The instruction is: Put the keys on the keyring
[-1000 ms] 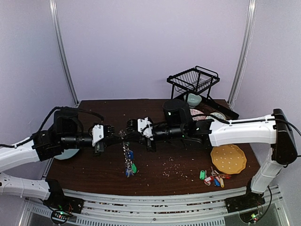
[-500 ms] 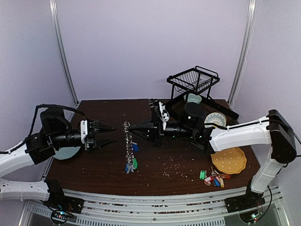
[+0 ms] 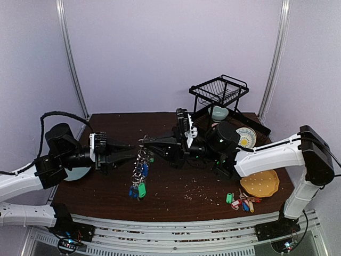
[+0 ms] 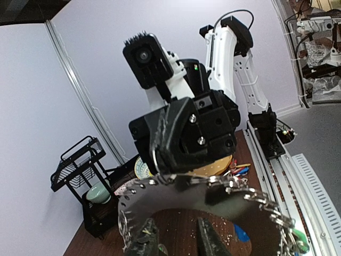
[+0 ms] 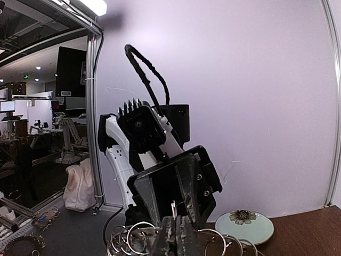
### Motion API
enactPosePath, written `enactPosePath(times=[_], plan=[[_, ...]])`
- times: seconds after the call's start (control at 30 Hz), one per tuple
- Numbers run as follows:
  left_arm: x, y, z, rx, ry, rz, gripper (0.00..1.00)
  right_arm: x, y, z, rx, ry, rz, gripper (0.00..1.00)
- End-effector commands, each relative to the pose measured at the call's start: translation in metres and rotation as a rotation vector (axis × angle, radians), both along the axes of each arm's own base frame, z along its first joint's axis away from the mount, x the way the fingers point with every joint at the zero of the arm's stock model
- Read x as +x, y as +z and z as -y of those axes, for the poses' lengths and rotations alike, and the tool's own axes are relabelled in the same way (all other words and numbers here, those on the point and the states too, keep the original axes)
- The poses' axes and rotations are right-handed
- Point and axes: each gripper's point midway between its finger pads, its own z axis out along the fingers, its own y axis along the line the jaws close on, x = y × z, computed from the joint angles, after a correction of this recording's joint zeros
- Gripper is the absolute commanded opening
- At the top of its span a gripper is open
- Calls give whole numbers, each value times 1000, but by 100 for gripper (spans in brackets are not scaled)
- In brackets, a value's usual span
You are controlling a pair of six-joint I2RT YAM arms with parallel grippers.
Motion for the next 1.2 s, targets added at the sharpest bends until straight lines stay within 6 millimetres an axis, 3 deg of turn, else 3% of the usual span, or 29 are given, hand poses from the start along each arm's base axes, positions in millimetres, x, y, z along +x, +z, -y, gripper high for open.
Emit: enactPosePath(times=[0.0,0.4,0.53,0.67,0.73,0.9,1.17], plan=[[-9,26,-4,-108,-39,37,27,-3,11,-2,35,-31,53,0],[-5,23,-3,-107,-24,21,29,7,6,-5,-37,-139,118,0],[4,18,0,-81,9,0,23,5,5,-6,-94,-136,135,0],[4,18,1,-66,3,-5,26,-1,10,1,-105,-24,100,0],[2,18,-1,-69,6,8,27,6,5,2,-175,-46,109,0],[12,12,-1,-46,56,4,27,32,-11,7,-340,-349,277,0],[23,-7,9,35,67,-49,28,24,-29,6,-713,-260,360,0]])
